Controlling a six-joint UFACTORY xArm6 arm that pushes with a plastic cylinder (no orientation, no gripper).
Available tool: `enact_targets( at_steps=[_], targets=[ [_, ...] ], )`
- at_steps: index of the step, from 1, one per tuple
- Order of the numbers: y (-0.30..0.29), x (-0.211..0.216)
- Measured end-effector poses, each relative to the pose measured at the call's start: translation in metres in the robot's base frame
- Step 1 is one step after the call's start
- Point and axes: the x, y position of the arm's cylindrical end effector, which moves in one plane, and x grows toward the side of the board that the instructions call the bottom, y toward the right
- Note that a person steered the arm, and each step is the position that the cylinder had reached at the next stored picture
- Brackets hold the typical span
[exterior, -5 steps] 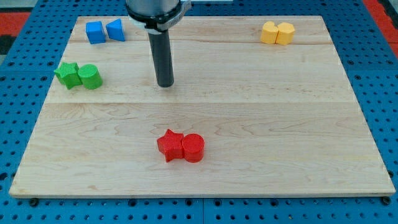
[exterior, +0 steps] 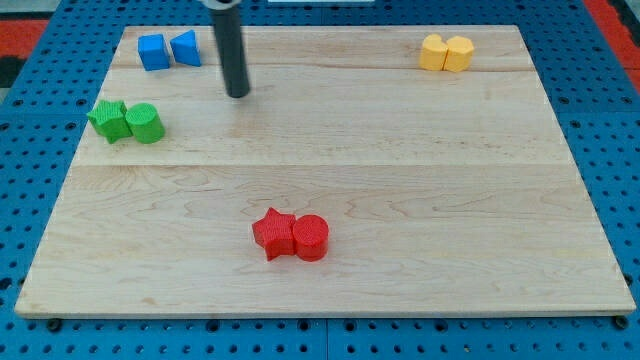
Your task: Move the blue cube into the blue triangle
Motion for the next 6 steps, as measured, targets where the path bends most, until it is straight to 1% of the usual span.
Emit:
enact_targets(
  at_steps=[1, 2, 3, 5, 6],
  targets=[
    [-0.08, -0.002],
    [-0.148, -0.013],
    [-0.161, -0.059],
    [-0.096, -0.075],
    [-0.096, -0.08]
  ],
)
